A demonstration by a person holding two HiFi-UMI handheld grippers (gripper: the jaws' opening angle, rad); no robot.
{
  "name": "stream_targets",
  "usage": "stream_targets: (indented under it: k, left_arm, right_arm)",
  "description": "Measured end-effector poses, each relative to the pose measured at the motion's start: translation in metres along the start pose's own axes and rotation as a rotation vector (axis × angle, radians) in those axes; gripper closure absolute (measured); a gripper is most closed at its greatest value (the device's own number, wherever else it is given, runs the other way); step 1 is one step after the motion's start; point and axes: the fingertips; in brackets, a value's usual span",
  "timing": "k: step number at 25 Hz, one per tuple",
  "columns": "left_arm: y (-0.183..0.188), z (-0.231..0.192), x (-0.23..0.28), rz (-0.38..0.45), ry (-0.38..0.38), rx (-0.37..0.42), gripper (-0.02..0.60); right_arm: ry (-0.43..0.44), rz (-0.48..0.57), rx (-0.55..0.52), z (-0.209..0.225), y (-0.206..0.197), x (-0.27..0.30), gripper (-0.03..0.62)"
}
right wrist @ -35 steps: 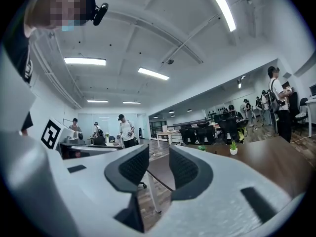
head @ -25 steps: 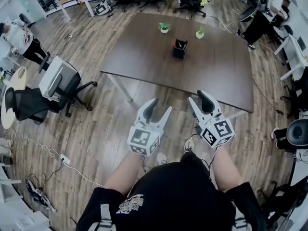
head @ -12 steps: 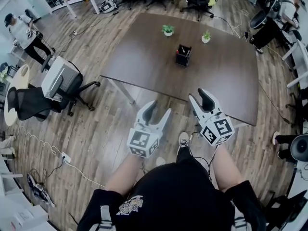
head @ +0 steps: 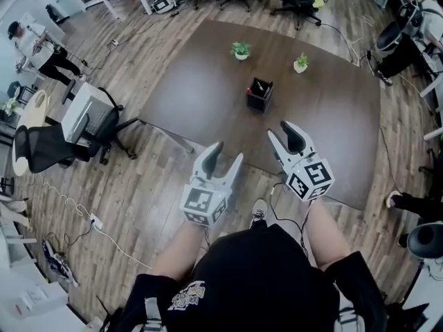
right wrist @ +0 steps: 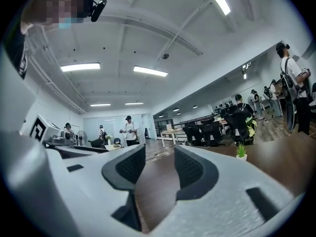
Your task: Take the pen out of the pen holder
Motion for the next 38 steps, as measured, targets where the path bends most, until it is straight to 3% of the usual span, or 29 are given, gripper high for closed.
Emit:
stream_targets:
  k: [7, 16, 29, 38]
  left_arm:
    - [0.005, 0.006, 0.051, 0.006, 0.035, 0.018, 0.383]
    - [0.01, -0.01, 0.088, 0.009, 0.028, 0.031, 0.383]
    - [-0.002, -0.075, 0.169, -0.022, -0.109, 0.01, 0.383]
    - [-0.025, -0.116, 0.205, -0.085, -0.181, -0.029, 0.385]
  right_arm:
    - [0.026, -0.015, 0.006, 0.063, -0.006, 0.024, 0.414]
    - [0.011, -0.066, 0.007, 0.104, -0.027, 0.062, 0.416]
    - [-0.131, -0.217, 0.037, 0.177, -0.089, 0.143, 0.418]
    - [-0.196, -0.359, -0.034, 0.214, -0.149, 0.188, 0.418]
Point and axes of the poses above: the fingertips, and each gripper's own axes: x forward along the fingers, z to its right, y out of its top, and after that the axes turned 4 degrees about z, right-handed
